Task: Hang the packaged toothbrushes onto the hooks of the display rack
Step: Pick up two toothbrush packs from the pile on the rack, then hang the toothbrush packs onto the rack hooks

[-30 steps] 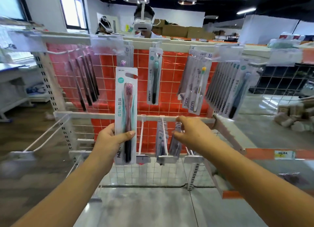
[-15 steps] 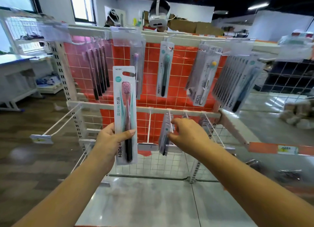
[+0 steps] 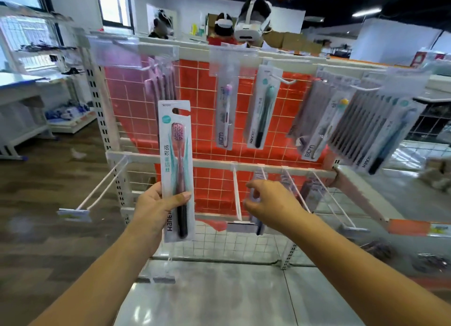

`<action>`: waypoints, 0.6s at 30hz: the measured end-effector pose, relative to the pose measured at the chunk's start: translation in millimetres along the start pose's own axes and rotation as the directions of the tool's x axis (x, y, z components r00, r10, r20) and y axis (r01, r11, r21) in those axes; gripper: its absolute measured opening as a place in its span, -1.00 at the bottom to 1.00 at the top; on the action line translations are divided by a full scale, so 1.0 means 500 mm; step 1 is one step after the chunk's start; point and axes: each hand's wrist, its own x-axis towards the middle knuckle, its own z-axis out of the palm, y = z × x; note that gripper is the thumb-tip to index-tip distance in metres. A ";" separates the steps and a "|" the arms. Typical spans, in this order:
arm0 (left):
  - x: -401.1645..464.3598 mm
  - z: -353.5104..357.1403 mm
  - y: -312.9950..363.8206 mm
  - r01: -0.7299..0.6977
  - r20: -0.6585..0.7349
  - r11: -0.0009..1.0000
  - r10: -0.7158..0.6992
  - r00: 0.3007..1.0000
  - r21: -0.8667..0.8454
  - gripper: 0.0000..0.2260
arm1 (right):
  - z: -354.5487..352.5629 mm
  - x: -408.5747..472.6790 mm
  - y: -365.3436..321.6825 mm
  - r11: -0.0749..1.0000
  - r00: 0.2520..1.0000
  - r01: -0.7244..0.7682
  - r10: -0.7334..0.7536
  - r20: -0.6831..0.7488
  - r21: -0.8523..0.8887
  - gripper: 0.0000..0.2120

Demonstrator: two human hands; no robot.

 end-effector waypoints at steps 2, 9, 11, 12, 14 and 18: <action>0.013 -0.025 0.001 0.009 0.001 1.000 -0.009 1.000 0.003 -0.71 | 0.016 0.021 -0.021 1.000 1.000 -0.012 0.012 0.008 0.021 -0.61; 0.070 -0.121 0.006 0.031 0.010 0.999 -0.030 0.999 -0.024 -0.76 | 0.070 0.073 -0.098 0.999 0.999 -0.020 0.018 0.043 0.028 -0.63; 0.086 -0.149 0.009 0.034 0.015 0.998 -0.033 0.999 -0.045 -0.75 | 0.082 0.089 -0.122 0.999 0.999 -0.025 0.024 0.044 0.039 -0.63; 0.093 -0.161 0.012 0.032 0.022 0.998 -0.030 0.999 -0.055 -0.72 | 0.087 0.096 -0.134 0.999 0.998 -0.033 0.031 0.047 0.040 -0.62; 0.105 -0.183 0.019 0.020 0.040 0.998 -0.017 0.999 -0.064 -0.66 | 0.099 0.111 -0.157 0.998 0.998 -0.045 0.043 0.050 0.033 -0.60; 0.127 -0.218 0.031 -0.007 0.066 0.998 0.011 0.998 -0.060 -0.70 | 0.116 0.132 -0.192 0.996 0.997 -0.066 0.064 0.052 0.053 -0.58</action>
